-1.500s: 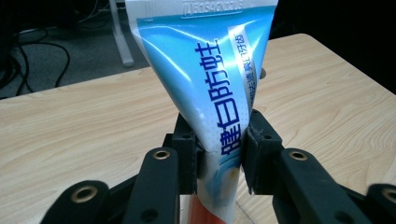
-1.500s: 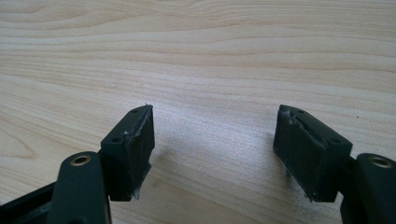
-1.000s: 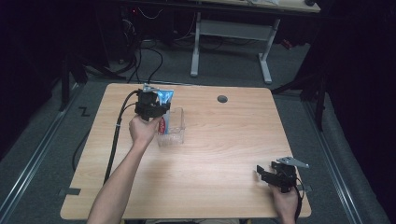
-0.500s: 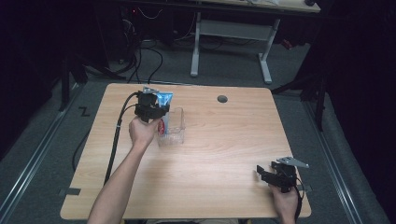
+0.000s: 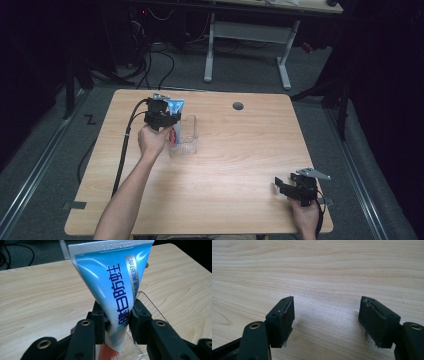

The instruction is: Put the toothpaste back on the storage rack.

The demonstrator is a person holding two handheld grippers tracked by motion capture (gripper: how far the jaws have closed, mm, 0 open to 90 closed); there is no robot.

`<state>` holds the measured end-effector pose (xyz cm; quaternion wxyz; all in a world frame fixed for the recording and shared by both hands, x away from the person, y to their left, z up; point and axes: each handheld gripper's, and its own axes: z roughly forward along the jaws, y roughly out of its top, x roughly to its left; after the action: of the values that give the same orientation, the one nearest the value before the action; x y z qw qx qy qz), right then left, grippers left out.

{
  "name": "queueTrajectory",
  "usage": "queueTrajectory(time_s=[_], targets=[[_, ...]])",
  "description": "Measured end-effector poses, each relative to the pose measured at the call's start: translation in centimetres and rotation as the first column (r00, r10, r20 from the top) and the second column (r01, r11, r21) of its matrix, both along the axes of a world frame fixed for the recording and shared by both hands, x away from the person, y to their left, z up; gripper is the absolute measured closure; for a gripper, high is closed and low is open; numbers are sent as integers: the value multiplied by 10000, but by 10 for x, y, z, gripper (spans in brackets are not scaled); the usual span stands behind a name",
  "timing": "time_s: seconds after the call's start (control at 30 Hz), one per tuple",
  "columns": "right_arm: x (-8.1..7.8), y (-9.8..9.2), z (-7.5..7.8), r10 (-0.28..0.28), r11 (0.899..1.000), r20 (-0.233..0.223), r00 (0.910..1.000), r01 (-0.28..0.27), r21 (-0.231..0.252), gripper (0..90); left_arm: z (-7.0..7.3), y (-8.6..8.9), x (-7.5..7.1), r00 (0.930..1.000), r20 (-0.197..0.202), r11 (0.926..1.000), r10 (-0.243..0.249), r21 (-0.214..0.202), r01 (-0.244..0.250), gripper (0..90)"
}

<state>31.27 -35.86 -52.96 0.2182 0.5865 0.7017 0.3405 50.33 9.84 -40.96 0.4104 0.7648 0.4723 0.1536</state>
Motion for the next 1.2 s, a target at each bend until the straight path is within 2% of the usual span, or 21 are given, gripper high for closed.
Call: queueTrajectory(time_s=[0.33, 0.63, 0.83, 1.0, 1.2], targets=[[0, 0, 0, 2, 10000, 2, 10000, -2, 1, 289, 0, 1, 3, 9999, -92, 10000, 56, 68, -55, 678], [0, 0, 0, 0, 10000, 1, 10000, 0, 3, 289, 2, 3, 3, 9999, -61, 9998, 95, 192, -94, 632], [0, 0, 0, -9, 10000, 13, 10000, 9, -14, 288, 9, 5, -3, 9995, 311, 10000, 6, 34, -7, 561], [0, 0, 0, 6, 10000, 6, 10000, -6, -40, 286, 13, 8, -9, 9986, 520, 9996, 14, 281, -28, 509], [0, 1, 0, 1, 10000, 7, 10000, -1, -43, 286, 16, 12, -15, 9975, 708, 9997, -35, 223, 19, 490]])
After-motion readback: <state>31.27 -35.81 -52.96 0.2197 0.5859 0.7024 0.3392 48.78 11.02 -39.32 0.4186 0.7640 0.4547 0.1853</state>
